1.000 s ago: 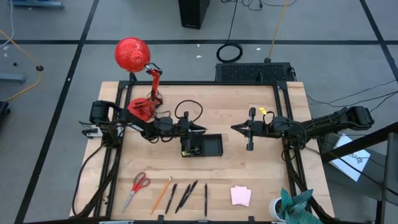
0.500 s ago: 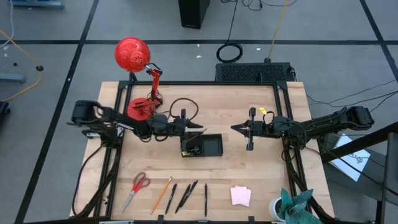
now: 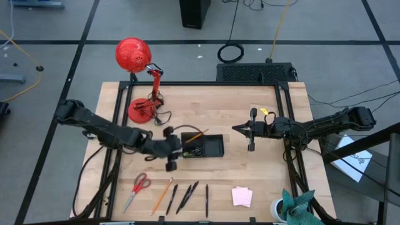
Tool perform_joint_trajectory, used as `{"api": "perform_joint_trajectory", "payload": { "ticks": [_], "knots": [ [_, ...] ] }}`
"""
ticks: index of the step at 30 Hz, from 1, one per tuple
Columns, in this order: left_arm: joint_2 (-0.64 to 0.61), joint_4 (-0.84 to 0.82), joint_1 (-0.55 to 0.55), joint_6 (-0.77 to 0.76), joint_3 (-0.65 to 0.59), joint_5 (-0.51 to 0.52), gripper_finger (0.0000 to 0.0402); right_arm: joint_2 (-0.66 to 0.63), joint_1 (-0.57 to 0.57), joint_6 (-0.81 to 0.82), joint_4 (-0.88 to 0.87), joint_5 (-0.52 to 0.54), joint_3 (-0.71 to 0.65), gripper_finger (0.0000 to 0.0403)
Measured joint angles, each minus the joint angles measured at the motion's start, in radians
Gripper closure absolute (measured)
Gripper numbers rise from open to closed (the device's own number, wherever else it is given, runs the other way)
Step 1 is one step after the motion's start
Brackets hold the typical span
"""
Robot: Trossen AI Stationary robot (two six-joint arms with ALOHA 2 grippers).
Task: Pick and place office supplies into organizer
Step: Put the pencil into the desk organizer
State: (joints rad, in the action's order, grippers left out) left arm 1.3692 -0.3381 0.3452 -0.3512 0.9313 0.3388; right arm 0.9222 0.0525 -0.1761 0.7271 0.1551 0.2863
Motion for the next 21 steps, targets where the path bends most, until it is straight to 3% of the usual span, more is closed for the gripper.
{"api": "perform_joint_trajectory", "payload": {
  "ticks": [3,13,21],
  "knots": [
    [0.01,-0.108,0.068,-0.172,0.009,-0.004,0.0282,0.0,0.0,0.0,-0.001,0.0,0.0,0.0403],
    [0.075,-0.078,0.26,-0.556,0.011,-0.035,0.0282,0.0,0.0,0.011,-0.004,0.0,0.0,0.0403],
    [0.198,-0.081,0.326,-0.8,0.012,-0.109,0.0282,0.0,0.0,0.01,-0.008,0.0,0.0,0.0403]
  ]
}}
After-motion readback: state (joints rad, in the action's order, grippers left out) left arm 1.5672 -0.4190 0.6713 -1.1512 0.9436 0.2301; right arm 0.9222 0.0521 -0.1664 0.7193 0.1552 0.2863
